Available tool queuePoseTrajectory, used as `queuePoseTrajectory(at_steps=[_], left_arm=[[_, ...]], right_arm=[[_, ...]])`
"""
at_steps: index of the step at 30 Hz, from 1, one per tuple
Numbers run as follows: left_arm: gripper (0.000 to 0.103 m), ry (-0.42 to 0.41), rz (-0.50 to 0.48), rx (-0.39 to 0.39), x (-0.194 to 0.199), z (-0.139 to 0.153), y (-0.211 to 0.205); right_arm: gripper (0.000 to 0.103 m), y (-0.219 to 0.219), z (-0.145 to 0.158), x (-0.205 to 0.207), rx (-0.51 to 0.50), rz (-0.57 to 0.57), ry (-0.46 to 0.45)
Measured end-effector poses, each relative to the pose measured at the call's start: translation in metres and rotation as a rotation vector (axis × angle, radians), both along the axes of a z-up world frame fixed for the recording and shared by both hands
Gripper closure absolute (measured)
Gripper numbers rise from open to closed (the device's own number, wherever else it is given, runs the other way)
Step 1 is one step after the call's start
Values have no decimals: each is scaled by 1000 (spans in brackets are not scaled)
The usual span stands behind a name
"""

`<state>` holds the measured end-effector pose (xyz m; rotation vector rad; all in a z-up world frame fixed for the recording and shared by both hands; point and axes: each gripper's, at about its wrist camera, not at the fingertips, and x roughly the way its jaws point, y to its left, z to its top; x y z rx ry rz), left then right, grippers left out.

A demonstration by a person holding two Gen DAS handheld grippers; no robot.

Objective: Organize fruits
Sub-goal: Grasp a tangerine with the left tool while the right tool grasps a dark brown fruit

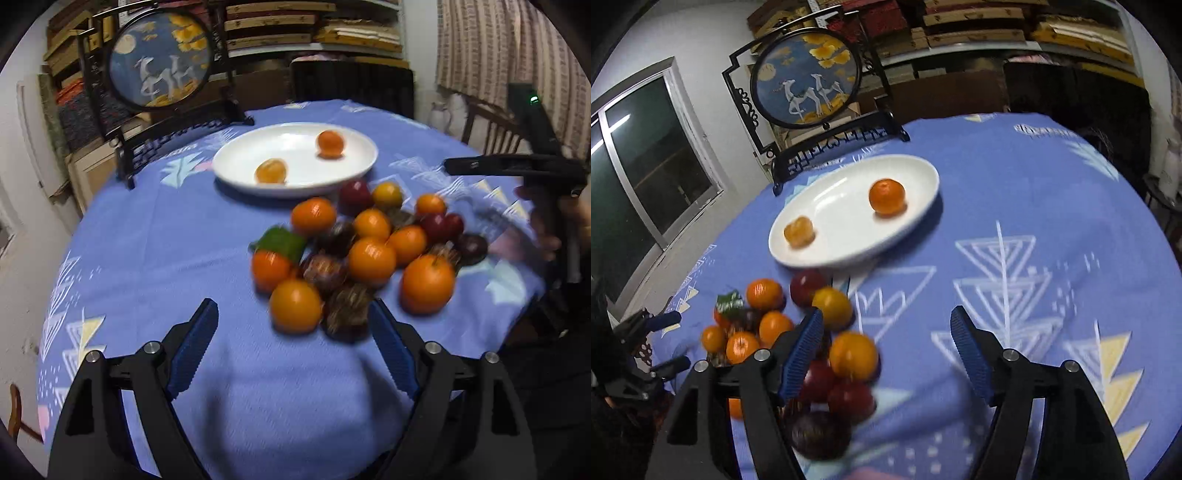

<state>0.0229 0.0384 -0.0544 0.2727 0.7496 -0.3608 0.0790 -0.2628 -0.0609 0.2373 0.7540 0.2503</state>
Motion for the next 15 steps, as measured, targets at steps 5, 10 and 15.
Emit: queuePoseTrajectory(at_steps=[5, 10, 15], left_arm=[[49, 76, 96, -107, 17, -12, 21], [66, 140, 73, -188, 26, -22, 14], [58, 141, 82, -189, 32, -25, 7]], right_arm=[[31, 5, -6, -18, -1, 4, 12], [31, 10, -3, -28, -13, 14, 6], [31, 11, -1, -33, -30, 22, -3]])
